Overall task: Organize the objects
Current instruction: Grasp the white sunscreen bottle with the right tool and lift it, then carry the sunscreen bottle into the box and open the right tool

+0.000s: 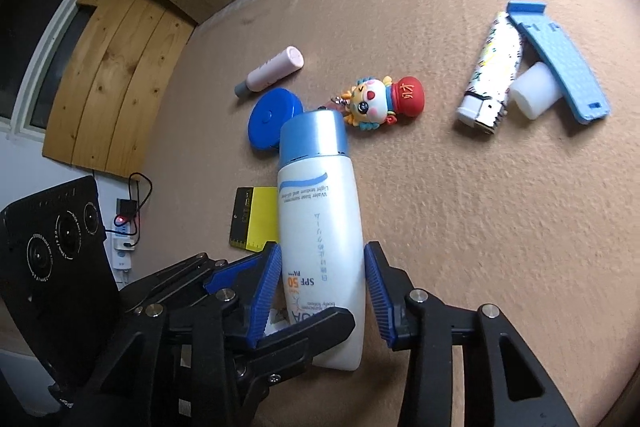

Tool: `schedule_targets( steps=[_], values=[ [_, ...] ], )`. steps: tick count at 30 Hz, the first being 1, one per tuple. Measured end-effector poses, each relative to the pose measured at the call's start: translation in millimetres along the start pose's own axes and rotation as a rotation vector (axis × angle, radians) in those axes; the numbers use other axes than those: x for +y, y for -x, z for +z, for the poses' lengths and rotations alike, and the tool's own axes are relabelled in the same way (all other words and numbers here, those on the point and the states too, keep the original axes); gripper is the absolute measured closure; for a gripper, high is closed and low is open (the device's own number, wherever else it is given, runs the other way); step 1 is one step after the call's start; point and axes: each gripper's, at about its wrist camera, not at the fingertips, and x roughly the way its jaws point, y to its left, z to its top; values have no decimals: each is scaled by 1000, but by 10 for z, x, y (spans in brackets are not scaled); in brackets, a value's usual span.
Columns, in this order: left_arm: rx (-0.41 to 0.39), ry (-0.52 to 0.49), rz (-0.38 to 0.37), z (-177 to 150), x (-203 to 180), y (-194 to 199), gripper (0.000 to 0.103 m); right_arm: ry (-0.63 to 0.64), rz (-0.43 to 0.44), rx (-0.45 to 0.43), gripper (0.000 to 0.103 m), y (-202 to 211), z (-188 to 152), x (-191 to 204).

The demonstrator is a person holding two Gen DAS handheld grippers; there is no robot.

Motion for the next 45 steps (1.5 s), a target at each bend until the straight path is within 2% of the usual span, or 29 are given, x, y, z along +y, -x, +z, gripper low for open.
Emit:
schedule_targets(
  steps=[14, 22, 32, 39, 45],
  values=[
    [-38, -113, -43, -141, -625, 162, 43, -43, -5, -161, 66, 668, -319, -114],
    [-49, -219, -97, -161, -1234, 145, 43, -81, -41, -285, 67, 1254, -576, -335],
    [-16, -343, -181, -253, -2059, -95, 44, -165, -95, -409, 67, 1949, -1010, -816],
    [17, -421, -227, -384, -2651, -320, 44, -237, -121, -471, 67, 2308, -1297, -1179],
    [49, -463, -254, -485, -3010, -520, 44, -287, -145, -500, 67, 2488, -1523, -1485]
  ],
)
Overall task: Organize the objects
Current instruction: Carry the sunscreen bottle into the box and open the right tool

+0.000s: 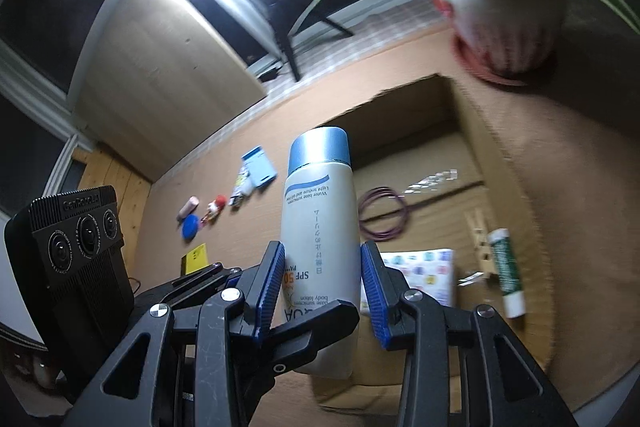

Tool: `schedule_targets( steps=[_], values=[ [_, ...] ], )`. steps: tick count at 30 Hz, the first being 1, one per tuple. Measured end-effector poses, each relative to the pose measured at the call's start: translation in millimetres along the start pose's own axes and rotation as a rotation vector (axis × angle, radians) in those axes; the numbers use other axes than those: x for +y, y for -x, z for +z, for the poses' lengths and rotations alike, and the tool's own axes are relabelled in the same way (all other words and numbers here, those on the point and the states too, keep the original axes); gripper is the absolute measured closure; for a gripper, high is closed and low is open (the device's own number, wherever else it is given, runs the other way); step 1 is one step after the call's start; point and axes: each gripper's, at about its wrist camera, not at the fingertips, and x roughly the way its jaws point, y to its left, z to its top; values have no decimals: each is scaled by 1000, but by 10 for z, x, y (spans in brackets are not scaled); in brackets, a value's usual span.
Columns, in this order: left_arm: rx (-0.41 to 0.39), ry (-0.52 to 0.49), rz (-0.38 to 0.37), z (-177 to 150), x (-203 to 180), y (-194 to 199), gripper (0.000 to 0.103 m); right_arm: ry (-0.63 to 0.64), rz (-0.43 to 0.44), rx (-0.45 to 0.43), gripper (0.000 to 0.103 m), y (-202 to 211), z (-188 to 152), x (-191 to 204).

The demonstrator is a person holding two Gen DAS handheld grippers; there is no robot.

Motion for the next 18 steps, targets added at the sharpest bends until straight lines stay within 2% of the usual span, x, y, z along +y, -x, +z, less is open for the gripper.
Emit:
schedule_targets(
  steps=[7, 8, 9, 10, 11, 18],
  values=[
    [28, -40, 2, 40, -179, -238, 43, 6, -39, -13, 67, 71, 5, -229],
    [36, -43, 16, 51, -180, -262, 36, 20, -62, -17, 66, 77, -4, -233],
    [43, -43, 38, 56, -177, -278, 22, 27, -94, -24, 58, 83, -4, -248],
    [42, -36, 58, 60, -162, -280, 18, 27, -118, -30, 52, 93, -5, -270],
    [38, -33, 60, 64, -139, -275, 17, 20, -141, -43, 44, 107, -3, -302],
    [34, -15, 90, 70, 28, -203, 17, -13, -160, -71, 42, 124, 3, -397]
  ],
)
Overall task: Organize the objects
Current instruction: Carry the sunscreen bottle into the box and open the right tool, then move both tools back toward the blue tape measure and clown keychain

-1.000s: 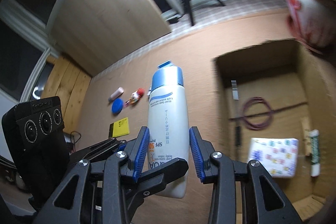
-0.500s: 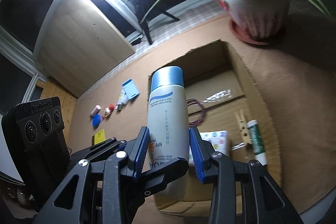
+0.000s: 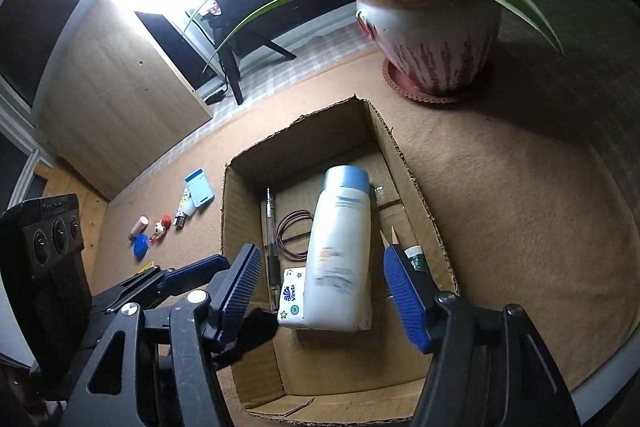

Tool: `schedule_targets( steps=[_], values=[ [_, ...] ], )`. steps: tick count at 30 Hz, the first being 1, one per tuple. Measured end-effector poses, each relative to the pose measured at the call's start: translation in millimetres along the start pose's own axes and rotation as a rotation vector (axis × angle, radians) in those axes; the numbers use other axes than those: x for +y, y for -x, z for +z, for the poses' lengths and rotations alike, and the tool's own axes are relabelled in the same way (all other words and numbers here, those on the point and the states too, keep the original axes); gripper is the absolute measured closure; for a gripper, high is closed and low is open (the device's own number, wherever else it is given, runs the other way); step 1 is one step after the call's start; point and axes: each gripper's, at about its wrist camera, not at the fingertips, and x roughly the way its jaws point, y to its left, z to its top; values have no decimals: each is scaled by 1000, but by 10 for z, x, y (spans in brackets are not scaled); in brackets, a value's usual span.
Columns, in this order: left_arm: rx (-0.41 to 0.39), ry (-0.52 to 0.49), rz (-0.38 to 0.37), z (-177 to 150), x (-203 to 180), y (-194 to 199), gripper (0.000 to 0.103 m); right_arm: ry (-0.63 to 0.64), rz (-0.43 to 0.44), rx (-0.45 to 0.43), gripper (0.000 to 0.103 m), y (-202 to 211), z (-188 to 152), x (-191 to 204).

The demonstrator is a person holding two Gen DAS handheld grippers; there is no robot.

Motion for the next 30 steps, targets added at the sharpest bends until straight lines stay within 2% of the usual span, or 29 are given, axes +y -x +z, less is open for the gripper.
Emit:
schedule_targets(
  steps=[14, 30],
  values=[
    [-36, 33, 75, -164, 415, 454, 17, 78, 6, -9, 43, -107, -36, 450],
    [-82, 201, 220, -620, 1755, 1301, 17, 135, 87, 86, 43, -486, -243, 1132]
  ],
)
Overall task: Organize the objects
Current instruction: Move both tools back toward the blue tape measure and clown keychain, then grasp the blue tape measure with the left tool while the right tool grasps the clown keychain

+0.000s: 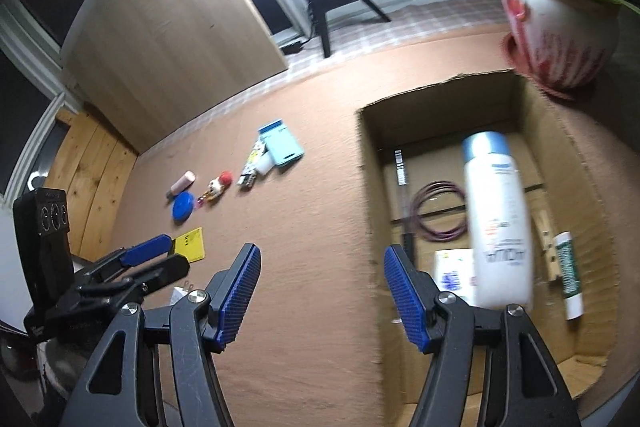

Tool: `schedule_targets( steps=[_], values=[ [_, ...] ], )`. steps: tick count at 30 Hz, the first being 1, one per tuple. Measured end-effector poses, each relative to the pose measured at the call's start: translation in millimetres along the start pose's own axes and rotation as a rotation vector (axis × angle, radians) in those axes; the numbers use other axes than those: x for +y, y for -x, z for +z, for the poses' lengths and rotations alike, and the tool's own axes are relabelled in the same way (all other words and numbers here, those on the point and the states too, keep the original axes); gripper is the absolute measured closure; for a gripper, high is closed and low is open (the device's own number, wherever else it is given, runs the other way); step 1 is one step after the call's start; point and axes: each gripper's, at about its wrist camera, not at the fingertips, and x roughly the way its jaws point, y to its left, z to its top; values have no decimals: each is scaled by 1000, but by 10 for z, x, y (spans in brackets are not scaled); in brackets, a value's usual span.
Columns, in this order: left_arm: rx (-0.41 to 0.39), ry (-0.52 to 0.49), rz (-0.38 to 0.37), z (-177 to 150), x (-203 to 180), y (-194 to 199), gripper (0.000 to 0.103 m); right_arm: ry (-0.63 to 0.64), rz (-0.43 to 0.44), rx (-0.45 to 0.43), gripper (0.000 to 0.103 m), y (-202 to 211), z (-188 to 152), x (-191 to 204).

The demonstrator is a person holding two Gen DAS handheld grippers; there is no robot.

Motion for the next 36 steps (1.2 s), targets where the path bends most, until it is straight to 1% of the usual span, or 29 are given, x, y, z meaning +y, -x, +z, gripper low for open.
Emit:
schedule_targets(
  steps=[9, 16, 18, 22, 24, 28, 34, 36],
  values=[
    [-2, 57, 99, -3, 784, 124, 18, 17, 22, 18, 43, -256, 57, 400],
    [-1, 89, 146, 63, 1224, 88, 18, 58, 35, 34, 43, -531, 278, 729],
    [2, 92, 154, 81, 1326, 67, 20, 72, 38, 40, 43, -620, 360, 811],
    [5, 76, 179, 133, 1424, -8, 22, 102, 45, 66, 43, -855, 514, 981],
    [11, 79, 186, 160, 1483, -67, 24, 116, 49, 85, 44, -1002, 575, 1085],
    [18, 92, 200, 213, 1592, -157, 24, 136, 53, 135, 44, -1343, 664, 1274],
    [26, 79, 214, 273, 1613, -297, 24, 81, 69, 221, 44, -1805, 739, 1350],
    [27, 73, 222, 281, 1614, -338, 25, 63, 73, 239, 46, -1922, 752, 1360]
  ],
)
